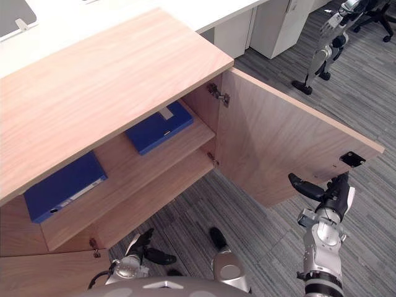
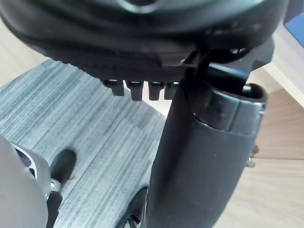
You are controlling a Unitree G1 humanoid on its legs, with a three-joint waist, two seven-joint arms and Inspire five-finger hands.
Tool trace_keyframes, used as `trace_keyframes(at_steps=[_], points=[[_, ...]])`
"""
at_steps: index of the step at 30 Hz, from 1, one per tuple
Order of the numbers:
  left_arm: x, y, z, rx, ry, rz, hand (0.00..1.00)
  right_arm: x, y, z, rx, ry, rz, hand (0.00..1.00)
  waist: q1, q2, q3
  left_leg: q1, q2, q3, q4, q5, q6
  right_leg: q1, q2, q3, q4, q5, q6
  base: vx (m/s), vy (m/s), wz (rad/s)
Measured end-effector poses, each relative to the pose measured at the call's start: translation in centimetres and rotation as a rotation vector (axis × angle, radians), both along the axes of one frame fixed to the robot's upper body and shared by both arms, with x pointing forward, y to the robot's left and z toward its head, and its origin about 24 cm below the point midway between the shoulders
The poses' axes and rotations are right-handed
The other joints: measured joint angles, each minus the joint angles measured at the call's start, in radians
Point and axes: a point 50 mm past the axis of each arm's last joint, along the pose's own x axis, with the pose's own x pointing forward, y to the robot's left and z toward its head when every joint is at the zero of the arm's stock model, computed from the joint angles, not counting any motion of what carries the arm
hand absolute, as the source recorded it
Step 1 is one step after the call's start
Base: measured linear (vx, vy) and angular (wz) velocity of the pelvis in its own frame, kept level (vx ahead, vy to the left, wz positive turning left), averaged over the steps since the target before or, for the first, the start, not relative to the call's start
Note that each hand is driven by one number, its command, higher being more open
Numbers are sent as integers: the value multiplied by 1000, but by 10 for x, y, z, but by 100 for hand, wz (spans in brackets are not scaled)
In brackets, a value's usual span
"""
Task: Walk over to the cabinet, pick up the folder, carry it to the office cabinet, place the folder inside the office cabinet, then close the office cabinet door
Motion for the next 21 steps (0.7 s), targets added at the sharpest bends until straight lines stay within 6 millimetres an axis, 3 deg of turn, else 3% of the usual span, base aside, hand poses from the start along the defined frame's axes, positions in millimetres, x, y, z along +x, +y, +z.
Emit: trace_keyframes(at_steps=[3,5,13,16,21], points=[[-1,0,0,0,2,0,100,-10,11,-1,-8,2,17,100,-1,-3,1,-2,0,-3,-1,3,1,1,0,0,-9,8,-1,4,-10,-3],[1,-1,0,0,-2,-9,100,-32,39,-1,14,-5,79,100,-6,-15,2,-10,0,-3,2,3,2,0,0,13,-20,24,-1,24,-30,-11],[-1,-10,-1,-5,4,-56,100,-74,85,-2,77,44,202,100,-16,-44,1,-28,19,-2,54,-26,-2,-2,-1,22,-16,33,4,3,-3,-1],[-3,-9,-1,13,12,-117,100,-96,105,-2,112,104,344,100,-29,-70,0,-36,29,-3,81,-38,-2,-5,3,29,-10,35,4,5,-1,-5],[-2,-7,0,30,13,-210,100,-117,116,1,145,197,591,100,-32,-110,-7,-52,31,-21,109,-47,4,-9,1,25,3,36,8,-2,7,4]])
